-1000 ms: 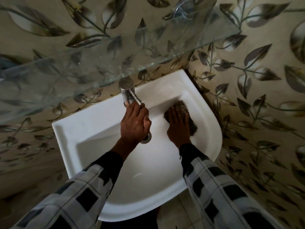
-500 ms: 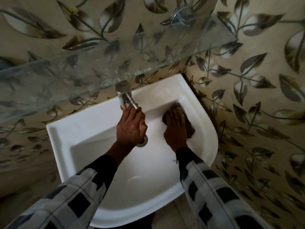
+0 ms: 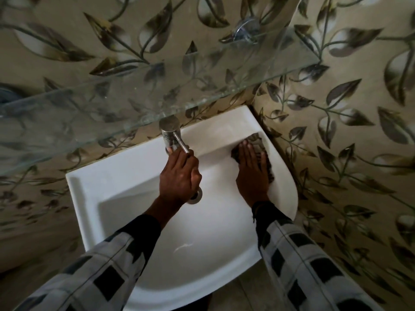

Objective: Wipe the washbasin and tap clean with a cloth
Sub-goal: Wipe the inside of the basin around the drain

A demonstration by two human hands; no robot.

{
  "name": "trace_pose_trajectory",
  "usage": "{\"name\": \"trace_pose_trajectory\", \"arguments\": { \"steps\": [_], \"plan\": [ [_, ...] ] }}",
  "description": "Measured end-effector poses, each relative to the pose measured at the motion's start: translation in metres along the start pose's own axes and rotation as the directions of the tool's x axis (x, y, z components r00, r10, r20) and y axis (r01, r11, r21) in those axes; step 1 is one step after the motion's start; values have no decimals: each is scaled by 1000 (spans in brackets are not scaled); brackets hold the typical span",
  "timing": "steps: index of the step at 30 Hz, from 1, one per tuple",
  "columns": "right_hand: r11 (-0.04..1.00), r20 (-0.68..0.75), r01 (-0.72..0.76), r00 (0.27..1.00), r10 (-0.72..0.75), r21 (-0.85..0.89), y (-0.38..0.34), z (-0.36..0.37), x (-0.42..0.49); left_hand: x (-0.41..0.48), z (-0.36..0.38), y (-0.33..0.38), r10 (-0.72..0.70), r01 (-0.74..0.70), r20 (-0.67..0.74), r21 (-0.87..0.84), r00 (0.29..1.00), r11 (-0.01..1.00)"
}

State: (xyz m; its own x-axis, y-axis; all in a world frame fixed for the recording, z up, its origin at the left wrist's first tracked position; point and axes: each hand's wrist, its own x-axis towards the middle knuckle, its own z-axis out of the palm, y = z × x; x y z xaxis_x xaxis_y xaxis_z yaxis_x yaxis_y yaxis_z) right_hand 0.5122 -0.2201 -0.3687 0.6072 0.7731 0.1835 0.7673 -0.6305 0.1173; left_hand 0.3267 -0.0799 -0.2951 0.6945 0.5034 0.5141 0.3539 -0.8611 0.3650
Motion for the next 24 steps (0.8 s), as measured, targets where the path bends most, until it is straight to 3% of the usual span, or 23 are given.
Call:
{"name": "trace_pose_trajectory", "arguments": {
  "steps": [4, 9, 11, 15, 18, 20, 24],
  "plan": [
    [999, 7, 24, 1000, -24, -35, -1, 4, 6, 2, -2, 0, 32, -32, -10, 3, 999, 999],
    [924, 137, 368, 926, -353, -105, 34, 10, -14, -2, 0, -1, 17, -17, -24, 3, 1000, 1000],
    [919, 102, 363, 931, -351, -150, 42, 0, -8, -2, -1, 1, 16, -16, -18, -2, 1000, 1000],
    [973, 107, 207, 975, -197, -98, 22, -6, -1, 0, -1, 0, 5, -6, -13, -11, 1000, 1000],
    [908, 212, 417, 891, -401, -35, 22, 9, -23, -2, 0, -1, -7, 7, 2, -11, 1000, 1000],
    [874, 178, 485, 863, -472, -36, 39, 9, -24, -2, 0, -1, -4, 4, 6, -13, 1000, 1000],
    [922, 85, 357, 934, -348, -148, 40, -1, 0, -1, 2, -1, -19, 18, -12, -21, 1000, 1000]
  ]
}}
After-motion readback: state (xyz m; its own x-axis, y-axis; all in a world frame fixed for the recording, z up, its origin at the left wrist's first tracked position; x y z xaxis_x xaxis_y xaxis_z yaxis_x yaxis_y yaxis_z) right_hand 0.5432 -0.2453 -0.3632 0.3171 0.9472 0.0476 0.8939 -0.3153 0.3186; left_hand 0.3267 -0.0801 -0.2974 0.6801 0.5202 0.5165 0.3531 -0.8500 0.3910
